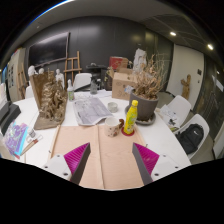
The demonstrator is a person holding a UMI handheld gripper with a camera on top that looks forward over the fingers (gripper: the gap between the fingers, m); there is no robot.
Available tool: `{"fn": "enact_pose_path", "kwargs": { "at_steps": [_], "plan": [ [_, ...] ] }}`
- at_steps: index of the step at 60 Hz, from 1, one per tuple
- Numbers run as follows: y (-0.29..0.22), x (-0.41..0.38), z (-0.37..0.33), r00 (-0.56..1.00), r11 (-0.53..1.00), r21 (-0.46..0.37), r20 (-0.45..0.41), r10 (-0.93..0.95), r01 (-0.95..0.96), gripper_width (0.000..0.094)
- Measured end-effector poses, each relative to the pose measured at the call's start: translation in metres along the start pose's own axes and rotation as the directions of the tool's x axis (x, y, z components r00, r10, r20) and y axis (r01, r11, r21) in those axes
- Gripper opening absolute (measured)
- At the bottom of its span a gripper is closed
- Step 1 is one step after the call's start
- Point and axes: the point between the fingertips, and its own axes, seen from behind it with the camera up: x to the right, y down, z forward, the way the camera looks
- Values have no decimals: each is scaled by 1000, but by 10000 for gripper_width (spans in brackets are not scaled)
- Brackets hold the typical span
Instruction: Pour water
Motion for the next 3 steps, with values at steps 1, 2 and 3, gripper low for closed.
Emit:
{"fn": "enact_pose_path", "kwargs": {
  "at_steps": [1, 2, 3],
  "plan": [
    [0, -1, -1, 1000, 1000, -1, 3, 1, -1, 861],
    [0, -1, -1, 1000, 1000, -2, 4, 3, -3, 861],
    [0, -2, -1, 1000, 1000, -4, 5, 4, -4, 861]
  ]
}}
